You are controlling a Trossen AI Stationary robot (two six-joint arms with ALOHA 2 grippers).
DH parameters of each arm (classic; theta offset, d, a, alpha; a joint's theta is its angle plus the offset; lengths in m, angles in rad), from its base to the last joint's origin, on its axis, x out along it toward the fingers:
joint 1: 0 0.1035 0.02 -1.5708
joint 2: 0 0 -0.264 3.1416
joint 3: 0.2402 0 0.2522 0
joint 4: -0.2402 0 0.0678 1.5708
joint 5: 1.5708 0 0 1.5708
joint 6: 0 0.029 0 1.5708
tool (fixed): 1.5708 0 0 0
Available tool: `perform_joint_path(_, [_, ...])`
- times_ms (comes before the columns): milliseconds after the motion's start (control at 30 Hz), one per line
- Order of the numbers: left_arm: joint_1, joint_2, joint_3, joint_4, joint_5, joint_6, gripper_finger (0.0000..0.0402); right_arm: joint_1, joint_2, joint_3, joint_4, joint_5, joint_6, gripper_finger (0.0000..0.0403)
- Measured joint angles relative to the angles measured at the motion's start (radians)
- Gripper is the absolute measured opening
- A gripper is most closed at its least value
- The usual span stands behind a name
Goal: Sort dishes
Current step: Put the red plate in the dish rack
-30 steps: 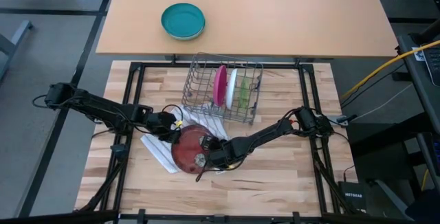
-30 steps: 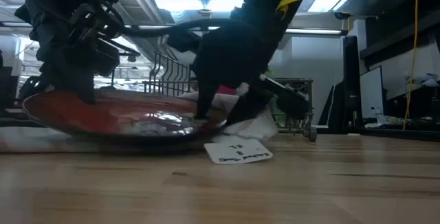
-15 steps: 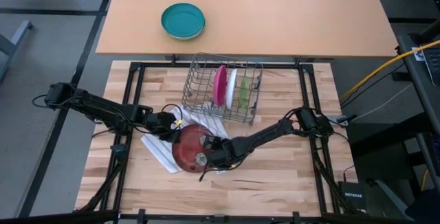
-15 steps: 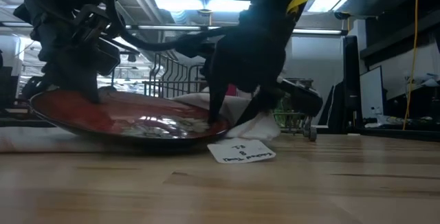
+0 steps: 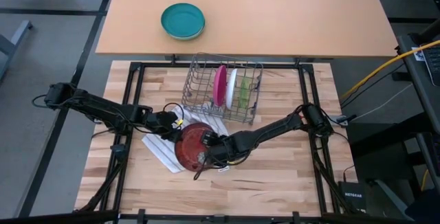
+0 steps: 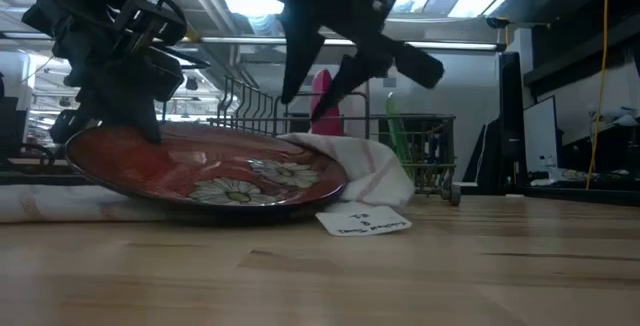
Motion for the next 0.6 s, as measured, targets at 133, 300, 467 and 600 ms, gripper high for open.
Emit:
perform_joint_path(133, [-0.001,-0.014,0.000,0.005,-0.001,0.001,0.0000,0.000,0.000,0.051,-0.033,0.000,0.000,0.0154])
perform_joint_path(300, [-0.001,-0.058,0.001,0.051,-0.001,0.028,0.0000,-0.007,-0.001,0.111,-0.093,0.009,-0.004,0.0154])
perform_joint_path(467, [-0.001,-0.118,0.003,0.058,-0.003,0.053,0.0000,-0.021,-0.001,0.185,-0.156,0.078,-0.006,0.0154])
perform_joint_path(600, [-0.002,-0.167,0.003,0.054,-0.007,0.055,0.0000,-0.036,0.001,0.258,-0.226,0.116,-0.032,0.0154])
